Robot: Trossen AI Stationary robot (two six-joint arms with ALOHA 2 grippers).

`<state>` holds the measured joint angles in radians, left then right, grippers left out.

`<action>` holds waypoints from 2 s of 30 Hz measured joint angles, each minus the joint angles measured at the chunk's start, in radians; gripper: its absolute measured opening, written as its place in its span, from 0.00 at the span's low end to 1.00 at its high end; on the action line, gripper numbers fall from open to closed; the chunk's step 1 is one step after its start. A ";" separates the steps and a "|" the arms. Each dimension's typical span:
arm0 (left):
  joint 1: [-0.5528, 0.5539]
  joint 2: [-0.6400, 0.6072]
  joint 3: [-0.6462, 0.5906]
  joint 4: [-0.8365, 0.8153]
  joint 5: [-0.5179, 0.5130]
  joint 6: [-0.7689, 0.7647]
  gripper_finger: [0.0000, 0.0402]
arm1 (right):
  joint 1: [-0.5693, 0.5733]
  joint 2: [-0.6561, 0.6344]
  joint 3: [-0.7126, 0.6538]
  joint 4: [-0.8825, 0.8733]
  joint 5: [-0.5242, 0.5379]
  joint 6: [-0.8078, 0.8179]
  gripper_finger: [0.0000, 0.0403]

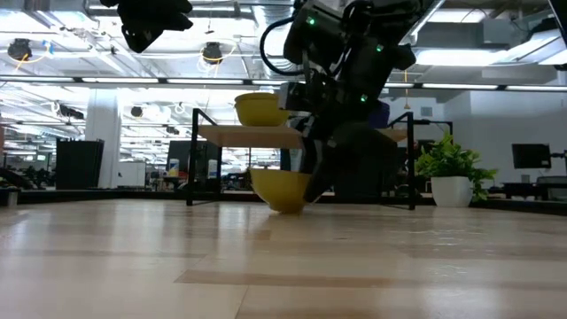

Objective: Pick & Place Mini bowls
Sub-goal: Stack the white patterned bowl on the stacked white patterned bowls on the shelf

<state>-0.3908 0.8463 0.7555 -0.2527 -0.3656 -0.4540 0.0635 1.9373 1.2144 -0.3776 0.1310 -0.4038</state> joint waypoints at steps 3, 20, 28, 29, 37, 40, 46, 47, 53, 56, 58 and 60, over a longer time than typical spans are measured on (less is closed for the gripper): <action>0.000 0.000 0.000 0.000 0.000 0.001 0.28 | -0.007 0.000 0.000 -0.002 0.002 0.001 0.31; 0.000 0.000 0.000 0.000 0.000 0.001 0.28 | -0.007 0.000 0.005 0.018 0.005 0.003 0.18; 0.000 0.000 0.000 0.000 0.000 0.000 0.28 | -0.005 0.000 0.045 -0.014 -0.006 0.012 0.03; 0.000 0.000 0.000 0.000 0.000 0.000 0.28 | -0.005 0.000 0.049 -0.015 -0.008 0.012 0.03; 0.000 0.000 0.000 0.000 0.000 0.003 0.28 | 0.000 0.000 0.112 -0.089 -0.028 0.013 0.01; 0.000 0.000 0.000 0.000 0.000 0.004 0.28 | 0.007 0.000 0.143 -0.110 -0.030 0.013 0.01; 0.000 0.000 0.000 0.000 0.000 0.004 0.28 | 0.031 0.000 0.219 -0.183 -0.044 0.000 0.01; 0.000 0.000 0.000 0.000 0.000 0.004 0.28 | 0.034 0.000 0.236 -0.200 -0.055 -0.006 0.01; 0.000 0.000 0.000 0.002 -0.010 -0.021 0.28 | 0.046 0.000 0.348 -0.316 -0.092 -0.025 0.00; 0.000 0.000 0.000 0.008 -0.011 -0.022 0.28 | 0.045 0.000 0.408 -0.375 -0.101 -0.043 0.00; 0.000 0.000 0.000 0.008 -0.012 -0.022 0.28 | 0.045 0.000 0.444 -0.408 -0.101 -0.050 0.00; 0.000 0.000 0.000 0.008 -0.012 -0.022 0.28 | 0.045 0.000 0.480 -0.440 -0.101 -0.050 0.00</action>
<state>-0.3908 0.8463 0.7559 -0.2451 -0.3775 -0.4763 0.1089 1.9373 1.6941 -0.8178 0.0296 -0.4541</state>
